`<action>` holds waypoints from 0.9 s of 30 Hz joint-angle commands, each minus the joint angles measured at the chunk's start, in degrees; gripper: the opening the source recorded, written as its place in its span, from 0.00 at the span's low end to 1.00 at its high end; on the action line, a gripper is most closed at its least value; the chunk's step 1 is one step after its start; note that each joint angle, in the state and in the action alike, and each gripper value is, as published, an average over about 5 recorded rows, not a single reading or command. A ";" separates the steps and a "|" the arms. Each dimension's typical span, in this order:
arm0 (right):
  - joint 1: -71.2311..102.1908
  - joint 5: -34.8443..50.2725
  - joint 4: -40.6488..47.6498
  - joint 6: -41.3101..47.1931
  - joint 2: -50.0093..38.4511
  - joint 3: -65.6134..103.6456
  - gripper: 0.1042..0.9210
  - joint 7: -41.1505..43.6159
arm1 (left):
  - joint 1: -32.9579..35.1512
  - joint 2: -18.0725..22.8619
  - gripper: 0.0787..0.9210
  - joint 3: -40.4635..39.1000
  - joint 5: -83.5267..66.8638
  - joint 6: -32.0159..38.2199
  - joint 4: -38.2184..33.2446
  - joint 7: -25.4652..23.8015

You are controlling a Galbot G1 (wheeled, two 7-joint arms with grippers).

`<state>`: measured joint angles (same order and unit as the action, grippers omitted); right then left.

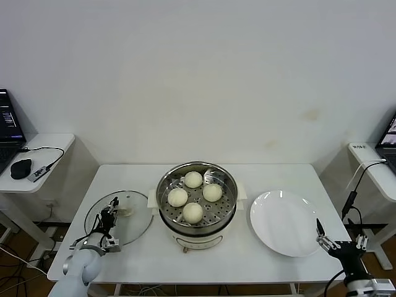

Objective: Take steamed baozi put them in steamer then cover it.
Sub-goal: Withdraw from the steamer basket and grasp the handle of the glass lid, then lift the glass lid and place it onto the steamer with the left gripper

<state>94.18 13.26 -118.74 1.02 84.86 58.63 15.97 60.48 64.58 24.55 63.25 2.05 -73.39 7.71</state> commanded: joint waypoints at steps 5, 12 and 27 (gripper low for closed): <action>0.17 -0.65 -0.07 -0.41 -0.05 -1.04 0.88 -0.03 | 5.56 -0.33 0.08 4.00 1.30 -0.52 -10.88 5.47; 0.13 -1.05 -0.61 -0.14 -0.49 -1.70 0.88 0.22 | 10.81 -3.99 0.08 9.82 -0.91 -5.67 -23.49 -2.31; 0.24 -5.47 0.28 -1.85 -0.01 -3.79 0.88 0.23 | 15.83 -10.57 0.08 11.27 -12.99 -15.85 -47.19 -13.49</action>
<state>94.34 10.16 -118.63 -0.14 84.67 55.68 16.29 72.98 57.60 35.73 57.26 -6.88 -102.33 1.28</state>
